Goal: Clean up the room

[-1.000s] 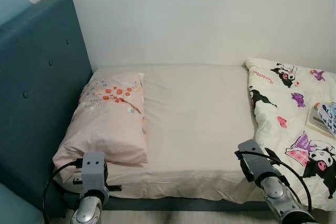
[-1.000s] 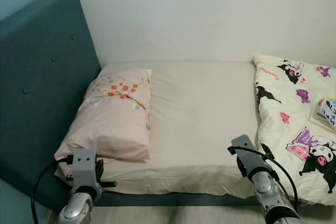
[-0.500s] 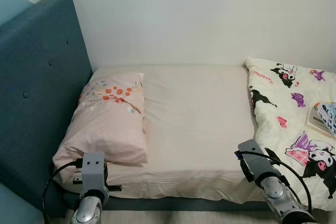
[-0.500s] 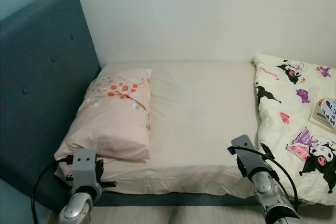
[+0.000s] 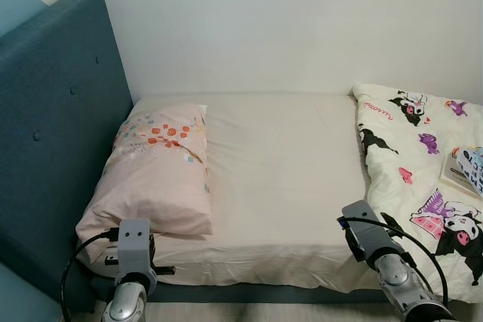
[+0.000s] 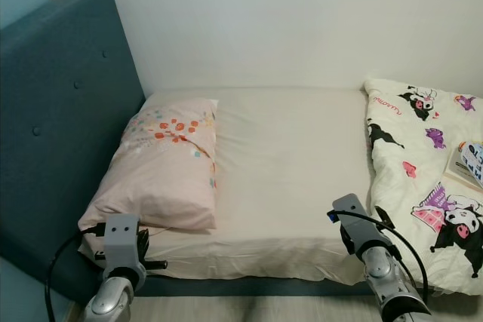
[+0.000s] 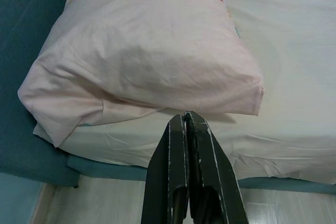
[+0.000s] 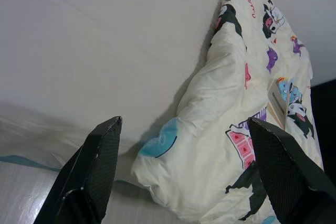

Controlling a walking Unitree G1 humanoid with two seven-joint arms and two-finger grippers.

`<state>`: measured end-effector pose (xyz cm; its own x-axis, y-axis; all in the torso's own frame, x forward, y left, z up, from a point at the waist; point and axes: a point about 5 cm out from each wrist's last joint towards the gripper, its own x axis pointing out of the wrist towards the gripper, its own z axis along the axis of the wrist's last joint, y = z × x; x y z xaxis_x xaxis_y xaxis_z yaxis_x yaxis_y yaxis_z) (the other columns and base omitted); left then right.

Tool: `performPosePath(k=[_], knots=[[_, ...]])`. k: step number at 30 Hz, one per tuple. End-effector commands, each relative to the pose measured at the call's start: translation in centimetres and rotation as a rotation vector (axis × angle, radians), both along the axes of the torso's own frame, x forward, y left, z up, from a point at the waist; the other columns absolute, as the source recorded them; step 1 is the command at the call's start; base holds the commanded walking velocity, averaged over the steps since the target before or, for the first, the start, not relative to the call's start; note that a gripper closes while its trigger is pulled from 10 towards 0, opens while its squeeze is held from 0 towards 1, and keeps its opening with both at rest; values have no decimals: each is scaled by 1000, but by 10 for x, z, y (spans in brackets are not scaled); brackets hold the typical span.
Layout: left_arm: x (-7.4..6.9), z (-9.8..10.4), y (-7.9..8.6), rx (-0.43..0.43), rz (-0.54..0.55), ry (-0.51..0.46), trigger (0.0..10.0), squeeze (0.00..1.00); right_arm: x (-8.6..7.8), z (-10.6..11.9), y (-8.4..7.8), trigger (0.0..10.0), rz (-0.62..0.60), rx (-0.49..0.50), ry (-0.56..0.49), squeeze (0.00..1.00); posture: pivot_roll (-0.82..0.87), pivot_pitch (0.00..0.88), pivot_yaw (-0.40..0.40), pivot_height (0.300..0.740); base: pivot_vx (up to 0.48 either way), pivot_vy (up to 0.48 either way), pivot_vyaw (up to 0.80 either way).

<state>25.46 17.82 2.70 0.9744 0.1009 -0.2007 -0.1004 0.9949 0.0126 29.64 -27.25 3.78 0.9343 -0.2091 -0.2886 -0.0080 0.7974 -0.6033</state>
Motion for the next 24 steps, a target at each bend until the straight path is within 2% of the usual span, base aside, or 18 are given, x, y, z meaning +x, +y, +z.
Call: performPosePath(k=[1,24], knots=[[-1,-1,-1,1,-1,12,10000,0,-3,-3,0,10000,-8,4,11,0,-10,127,-16,740,0,0,0],[0,-1,-2,3,-6,13,10000,0,-3,-4,1,10000,-7,5,9,0,-11,130,-12,740,0,0,0]])
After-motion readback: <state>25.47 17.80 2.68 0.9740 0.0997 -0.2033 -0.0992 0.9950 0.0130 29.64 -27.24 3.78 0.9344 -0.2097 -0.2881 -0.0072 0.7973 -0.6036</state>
